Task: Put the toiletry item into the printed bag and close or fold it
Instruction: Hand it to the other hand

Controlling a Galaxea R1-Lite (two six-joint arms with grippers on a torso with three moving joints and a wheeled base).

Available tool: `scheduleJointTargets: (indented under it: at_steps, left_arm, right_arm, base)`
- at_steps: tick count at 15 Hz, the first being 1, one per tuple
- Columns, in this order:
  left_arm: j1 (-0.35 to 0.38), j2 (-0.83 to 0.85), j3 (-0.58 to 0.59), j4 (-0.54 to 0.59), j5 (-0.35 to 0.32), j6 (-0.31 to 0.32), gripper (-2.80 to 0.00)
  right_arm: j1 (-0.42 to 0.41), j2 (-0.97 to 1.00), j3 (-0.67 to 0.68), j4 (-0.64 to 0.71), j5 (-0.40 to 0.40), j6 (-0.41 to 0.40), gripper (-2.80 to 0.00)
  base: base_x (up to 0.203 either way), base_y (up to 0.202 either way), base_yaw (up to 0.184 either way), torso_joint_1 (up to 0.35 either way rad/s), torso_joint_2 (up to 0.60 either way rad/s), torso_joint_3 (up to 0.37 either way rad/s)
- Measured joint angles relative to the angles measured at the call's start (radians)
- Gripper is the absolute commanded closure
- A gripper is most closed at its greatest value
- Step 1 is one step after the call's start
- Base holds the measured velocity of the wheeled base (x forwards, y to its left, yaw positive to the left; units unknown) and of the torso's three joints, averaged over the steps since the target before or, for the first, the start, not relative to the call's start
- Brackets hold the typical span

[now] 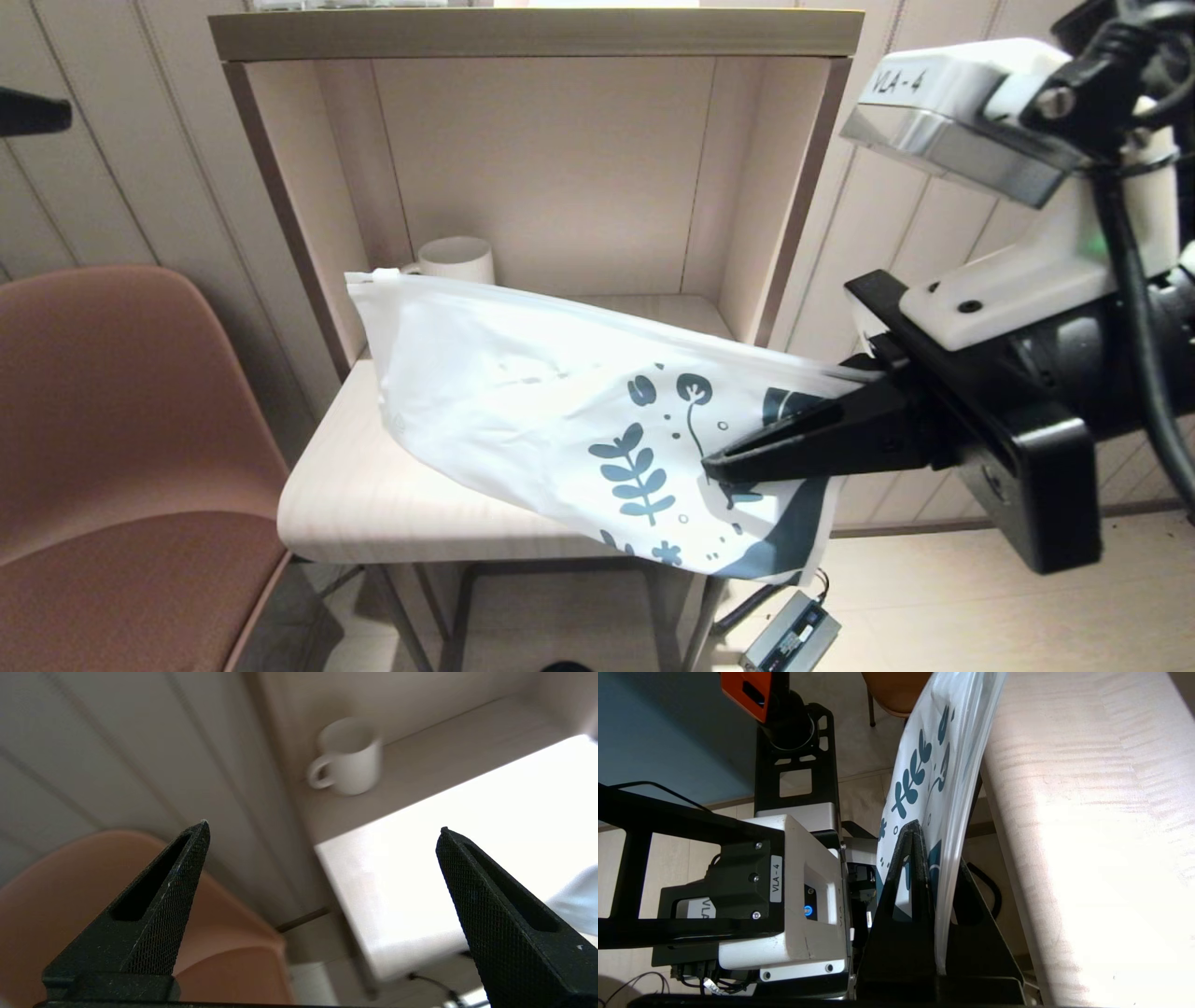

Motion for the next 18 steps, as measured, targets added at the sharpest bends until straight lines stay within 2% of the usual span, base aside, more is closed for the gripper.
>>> scheduleJointTargets:
  at_steps: [2, 4, 5, 6, 7, 8, 10, 11, 13, 15, 18]
  left_arm:
    - [-0.021, 0.015, 0.169, -0.186, 0.103, 0.028, -2.80]
    - [-0.070, 0.028, 0.369, -0.477, 0.204, 0.046, -2.80]
    - [-0.122, 0.036, 0.455, -0.638, 0.245, 0.030, -2.80]
    - [-0.170, 0.044, 0.499, -0.744, 0.256, -0.009, -2.80]
    - [-0.209, 0.053, 0.512, -0.785, 0.235, -0.061, -2.80]
    - [-0.237, 0.062, 0.508, -0.764, 0.172, -0.122, -2.80]
    - [-0.263, 0.075, 0.466, -0.608, -0.033, -0.221, -2.80]
    - [-0.264, 0.078, 0.445, -0.522, -0.160, -0.258, -2.80]
    - [-0.240, 0.082, 0.429, -0.419, -0.386, -0.288, -2.80]
    - [-0.201, 0.088, 0.443, -0.395, -0.573, -0.273, -2.80]
    - [-0.137, 0.109, 0.459, -0.360, -0.770, -0.136, -2.80]
  right_arm:
    - [0.000, 0.001, 0.002, 0.000, 0.000, 0.000, 0.00]
    - [0.001, 0.008, -0.003, 0.000, 0.001, 0.000, 0.00]
    - [-0.001, 0.012, -0.006, -0.001, 0.001, -0.001, 0.00]
    - [0.000, 0.016, -0.007, 0.000, 0.001, -0.001, 0.00]
    - [0.001, 0.019, -0.007, 0.000, 0.001, -0.001, 0.00]
    - [0.001, 0.021, -0.007, 0.000, 0.001, -0.001, 0.00]
    - [-0.001, 0.026, -0.004, 0.000, 0.001, -0.001, 0.00]
    - [-0.001, 0.028, -0.004, 0.000, 0.001, -0.001, 0.00]
    - [-0.001, 0.034, -0.006, -0.001, 0.001, -0.002, 0.00]
    - [-0.002, 0.039, -0.008, -0.001, 0.001, -0.003, 0.00]
    - [-0.004, 0.048, -0.011, -0.005, 0.005, -0.006, 0.00]
  base:
    - [0.000, 0.000, 0.000, 0.000, 0.00, 0.000]
    - [0.000, 0.000, 0.000, 0.000, 0.00, 0.000]
    - [0.000, 0.000, 0.000, 0.000, 0.00, 0.000]
    - [0.000, 0.000, 0.000, 0.000, 0.00, 0.000]
    - [0.000, 0.000, 0.000, 0.000, 0.00, 0.000]
    - [0.000, 0.000, 0.000, 0.000, 0.00, 0.000]
    - [0.000, 0.000, 0.000, 0.000, 0.00, 0.000]
    - [0.000, 0.000, 0.000, 0.000, 0.00, 0.000]
    - [0.000, 0.000, 0.000, 0.000, 0.00, 0.000]
    - [0.000, 0.000, 0.000, 0.000, 0.00, 0.000]
    - [0.000, 0.000, 0.000, 0.000, 0.00, 0.000]
